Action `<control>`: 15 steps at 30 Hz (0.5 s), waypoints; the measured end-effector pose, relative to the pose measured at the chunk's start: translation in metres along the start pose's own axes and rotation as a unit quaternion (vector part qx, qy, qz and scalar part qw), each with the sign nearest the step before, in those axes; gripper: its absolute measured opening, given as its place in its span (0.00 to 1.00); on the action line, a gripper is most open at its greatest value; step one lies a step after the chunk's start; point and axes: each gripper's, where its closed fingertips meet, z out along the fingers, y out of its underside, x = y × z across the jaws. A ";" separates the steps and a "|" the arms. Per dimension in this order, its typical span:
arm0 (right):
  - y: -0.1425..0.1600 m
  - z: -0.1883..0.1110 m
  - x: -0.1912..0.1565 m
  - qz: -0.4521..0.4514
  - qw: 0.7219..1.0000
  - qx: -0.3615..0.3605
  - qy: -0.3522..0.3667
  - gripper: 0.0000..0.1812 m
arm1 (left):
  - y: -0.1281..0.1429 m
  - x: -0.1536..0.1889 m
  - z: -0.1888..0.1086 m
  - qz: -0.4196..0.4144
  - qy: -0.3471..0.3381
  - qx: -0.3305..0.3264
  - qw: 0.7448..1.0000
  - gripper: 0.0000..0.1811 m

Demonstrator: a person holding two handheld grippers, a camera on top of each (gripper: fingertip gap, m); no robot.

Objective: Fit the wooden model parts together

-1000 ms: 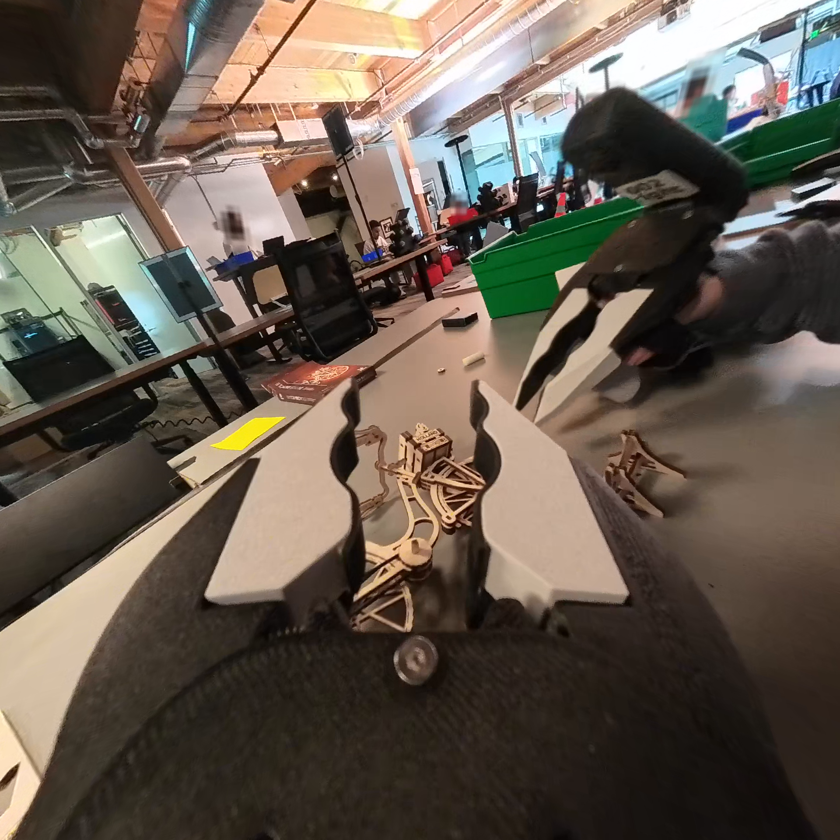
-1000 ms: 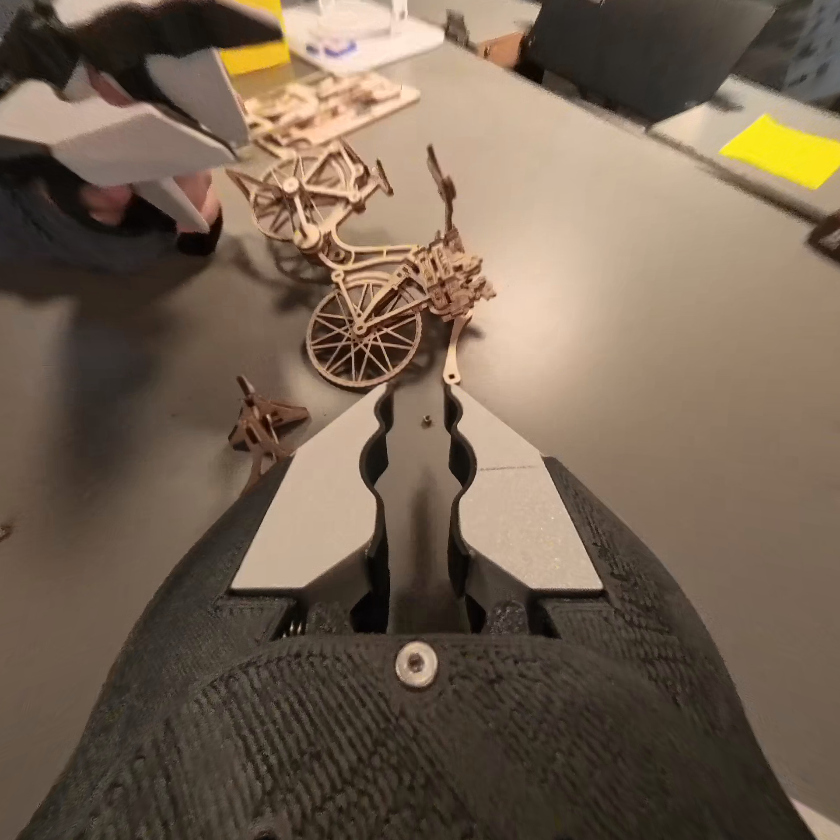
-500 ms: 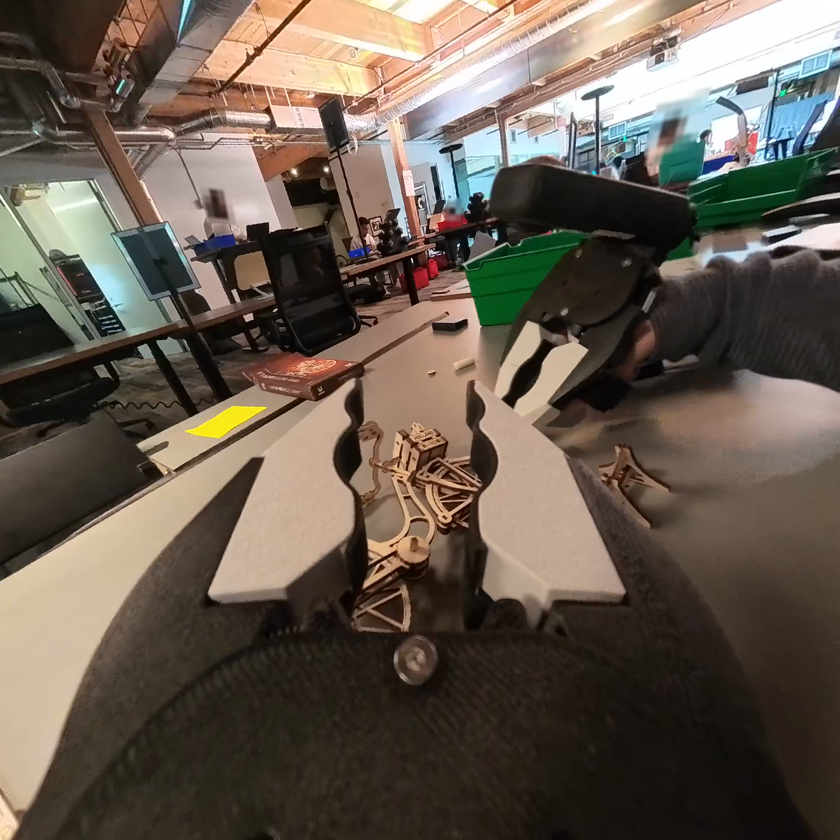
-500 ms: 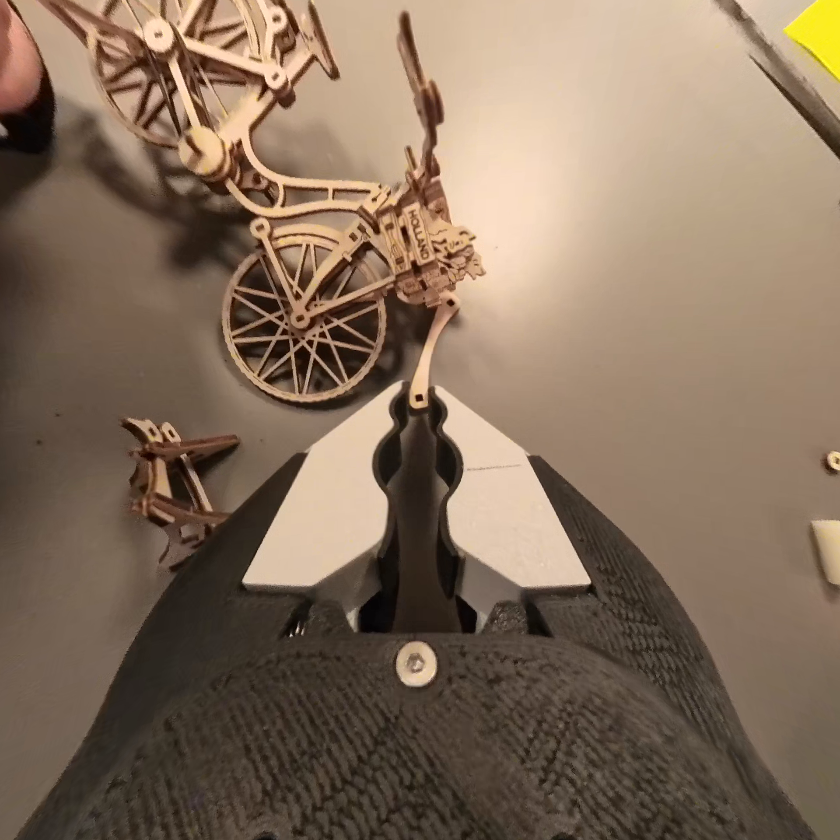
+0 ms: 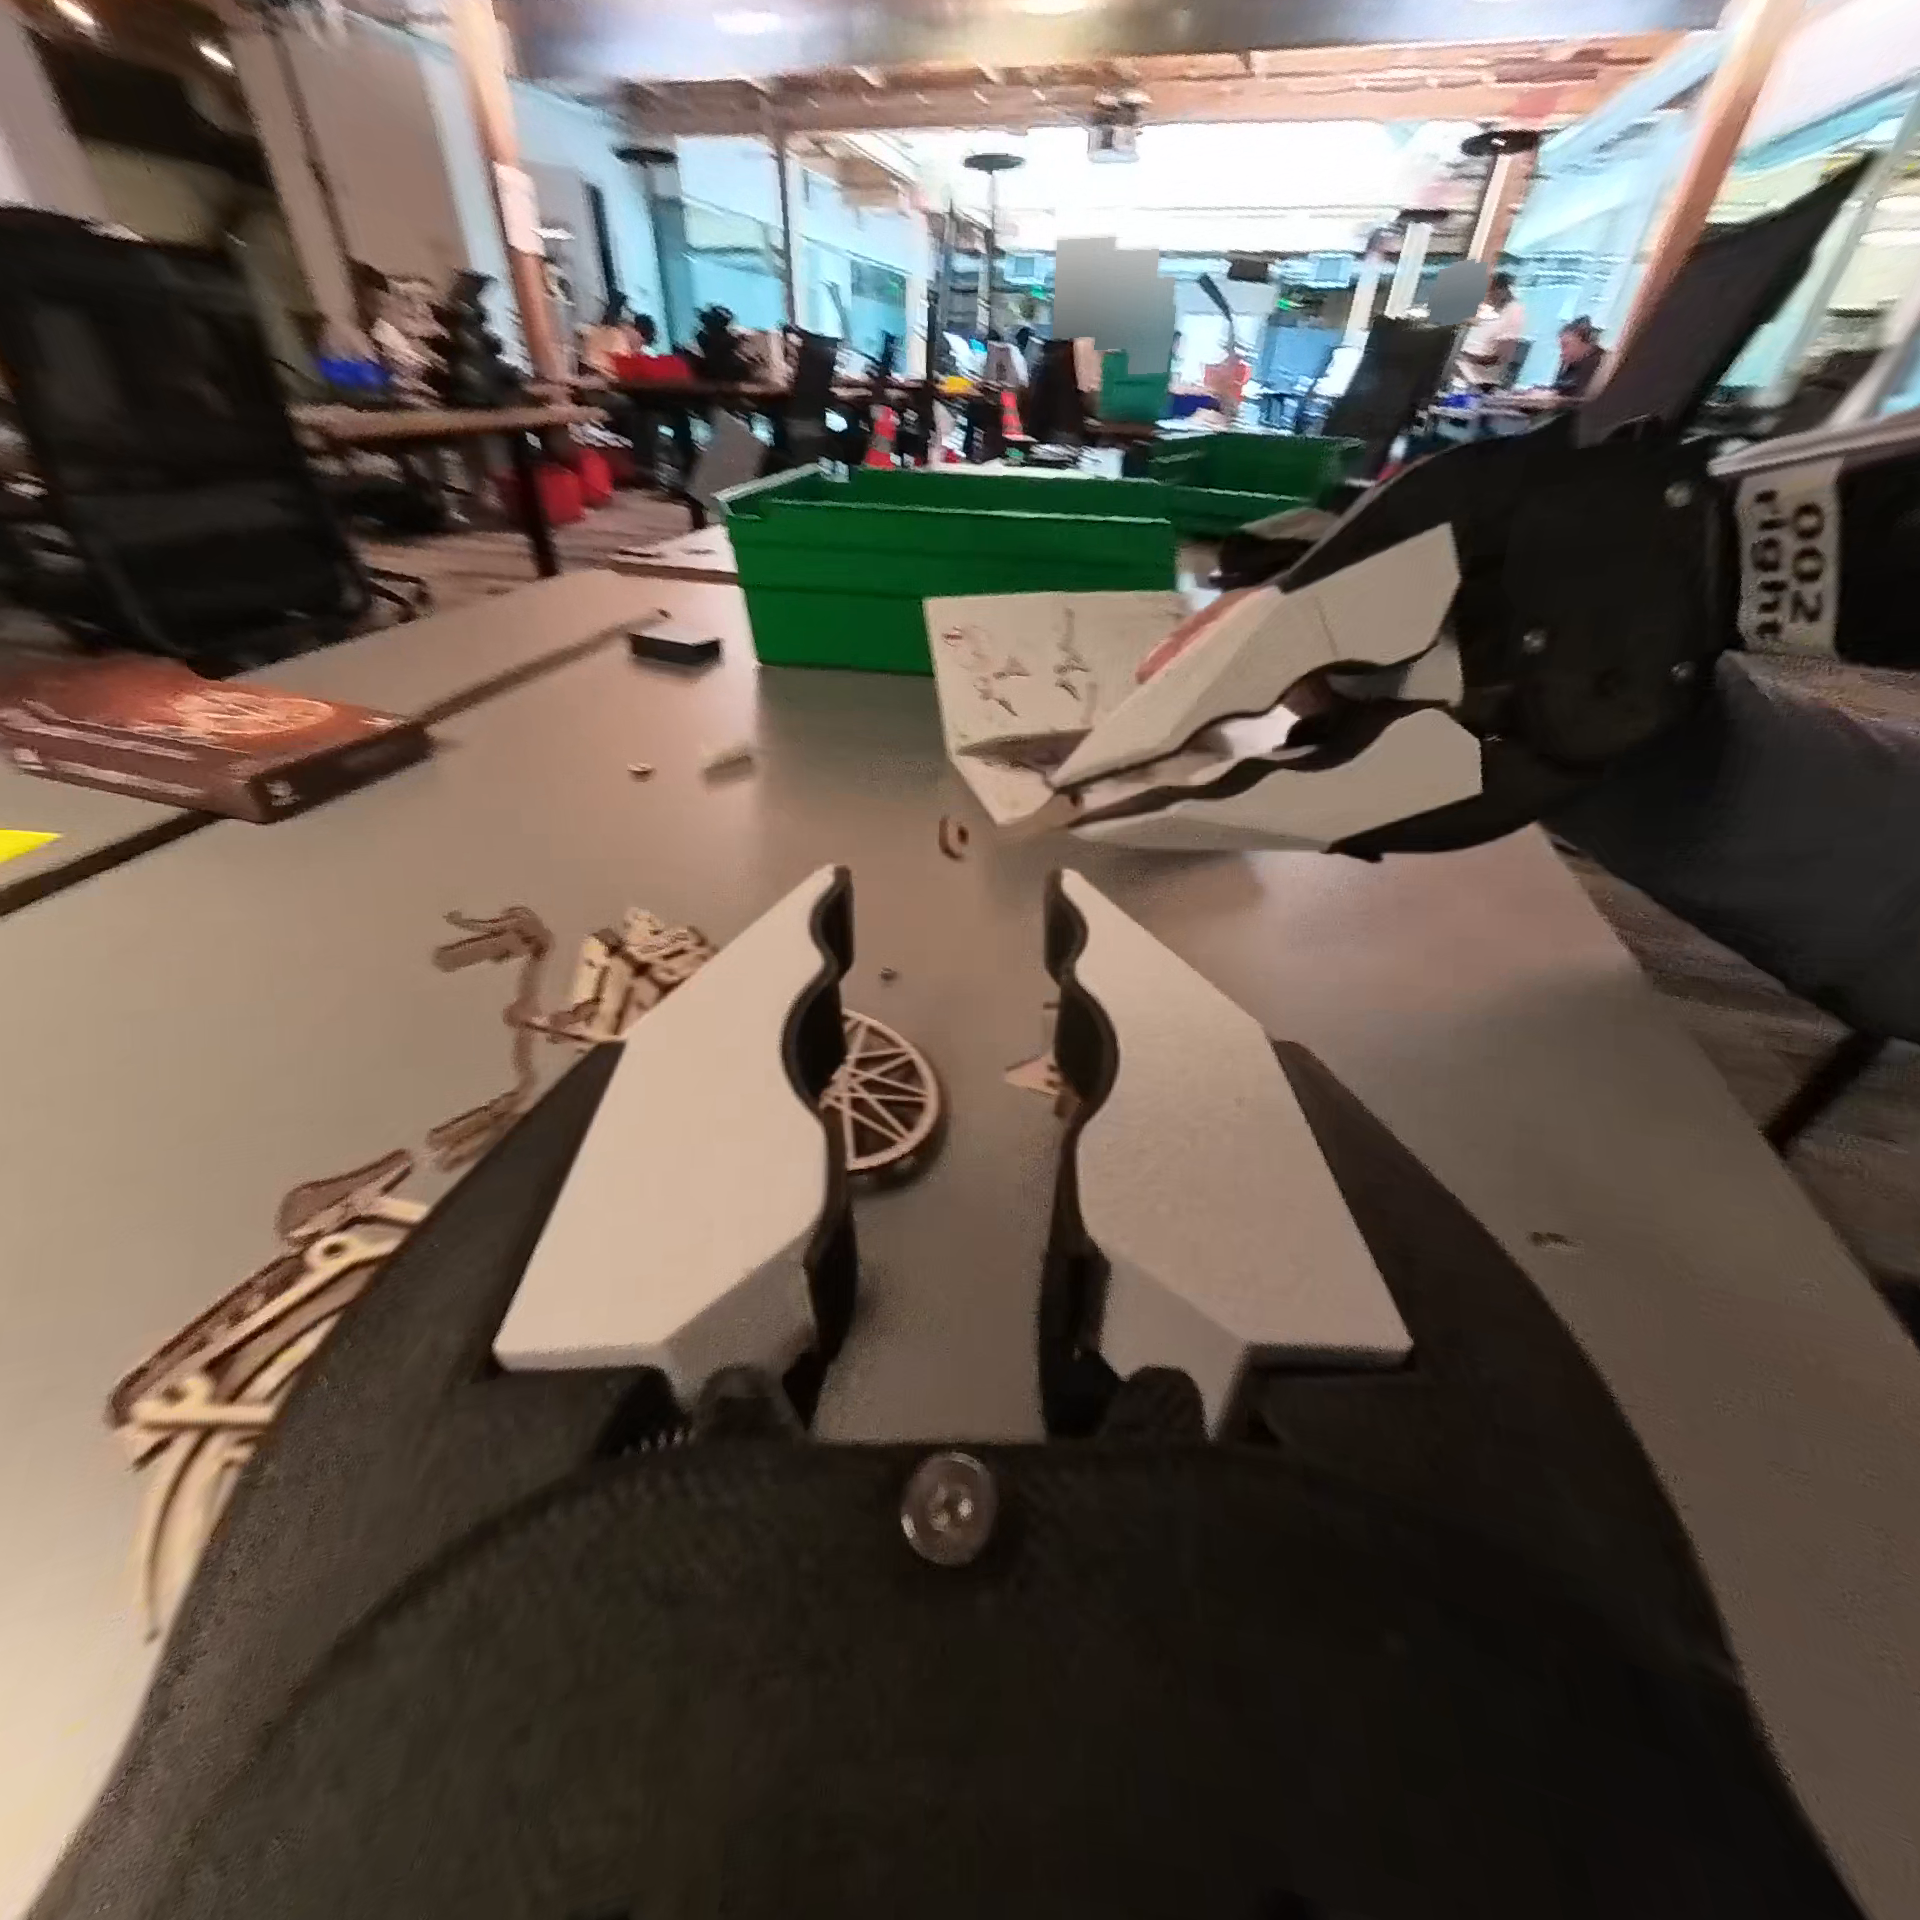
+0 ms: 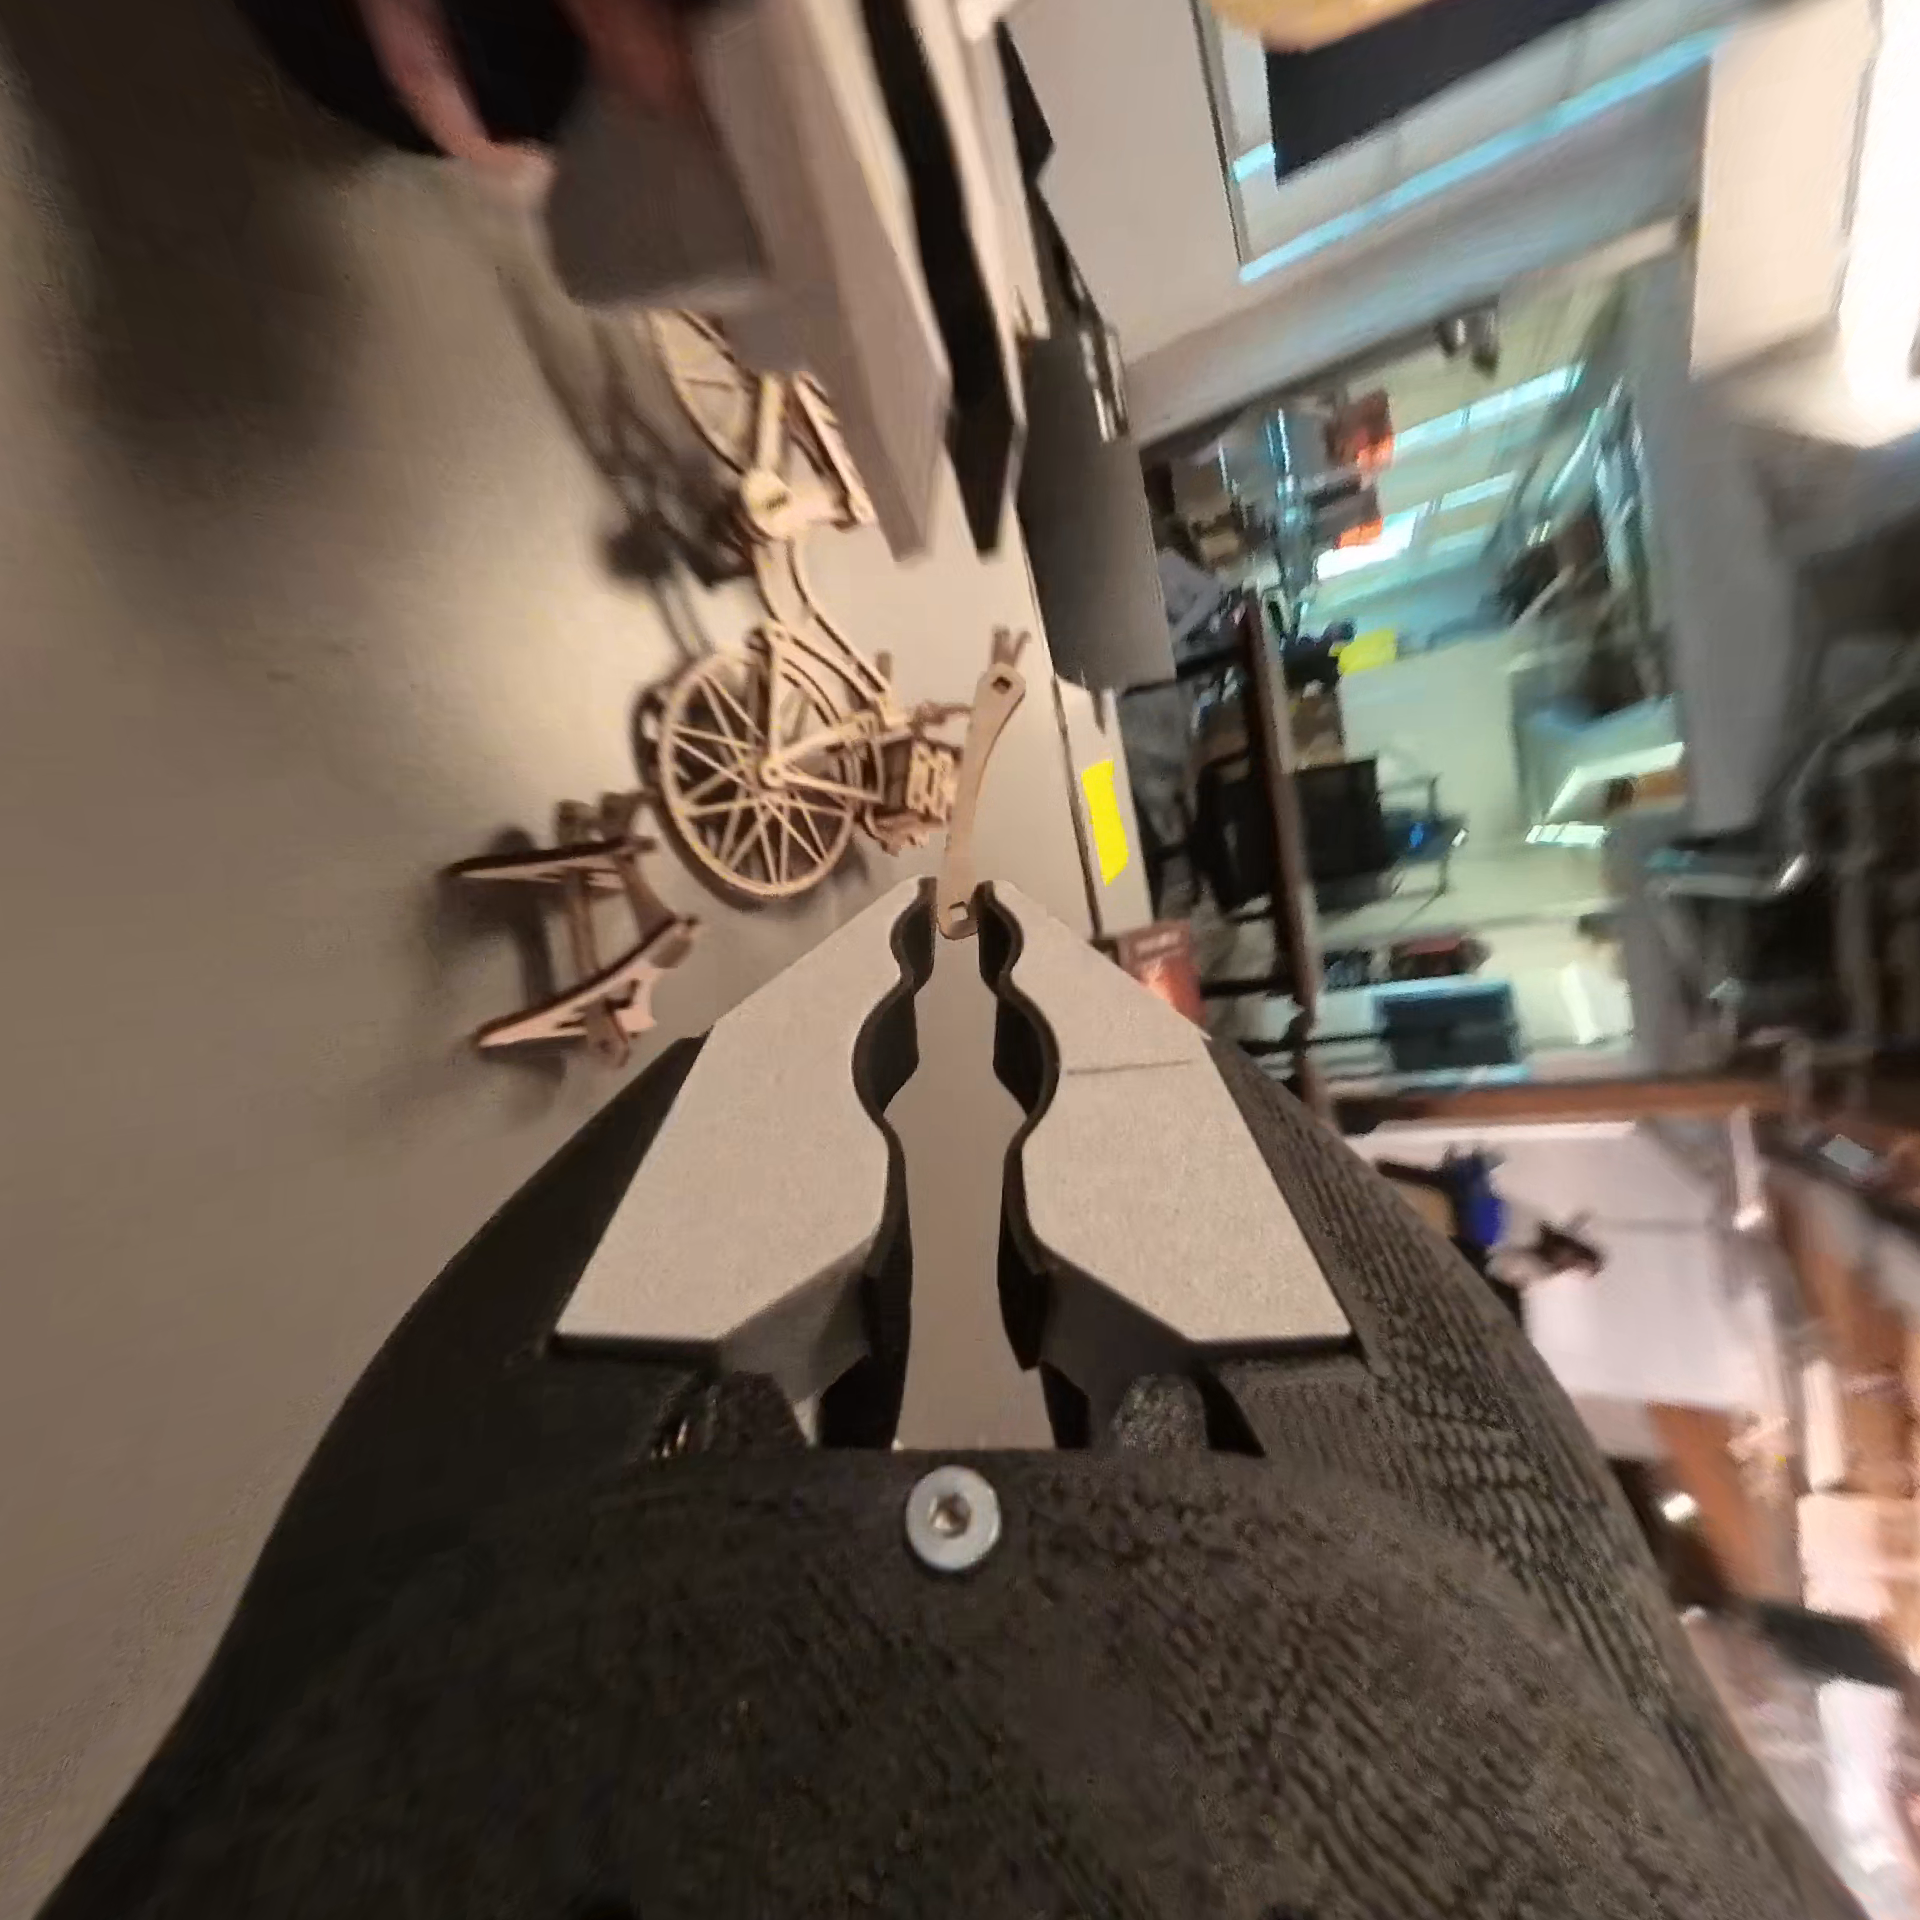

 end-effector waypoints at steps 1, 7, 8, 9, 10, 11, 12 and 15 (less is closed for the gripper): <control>-0.007 -0.002 -0.005 -0.026 1.000 0.003 -0.004 0.03 | 0.002 0.006 0.001 -0.002 0.020 -0.007 1.000 0.17; -0.028 -0.009 -0.010 -0.098 0.995 0.014 0.012 0.03 | 0.011 0.019 0.002 -0.004 0.062 -0.040 0.997 0.05; -0.029 -0.009 -0.009 -0.101 0.995 0.016 0.015 0.03 | 0.010 0.018 0.002 -0.004 0.058 -0.040 0.997 0.05; -0.029 -0.010 -0.009 -0.103 0.994 0.017 0.018 0.03 | 0.010 0.018 0.002 -0.004 0.057 -0.038 0.998 0.04; -0.030 -0.010 -0.009 -0.105 0.994 0.019 0.018 0.01 | 0.009 0.018 0.001 -0.002 0.056 -0.035 0.998 0.01; -0.031 -0.010 -0.010 -0.104 0.994 0.024 0.017 0.00 | 0.008 0.020 0.000 0.003 0.063 -0.031 0.998 0.01; -0.033 -0.010 -0.011 -0.103 0.994 0.027 0.016 0.00 | 0.007 0.020 0.000 0.007 0.060 -0.028 0.998 0.01; -0.031 -0.010 -0.013 -0.109 0.994 0.023 0.014 0.00 | 0.010 0.024 0.000 0.020 0.068 -0.037 0.997 0.04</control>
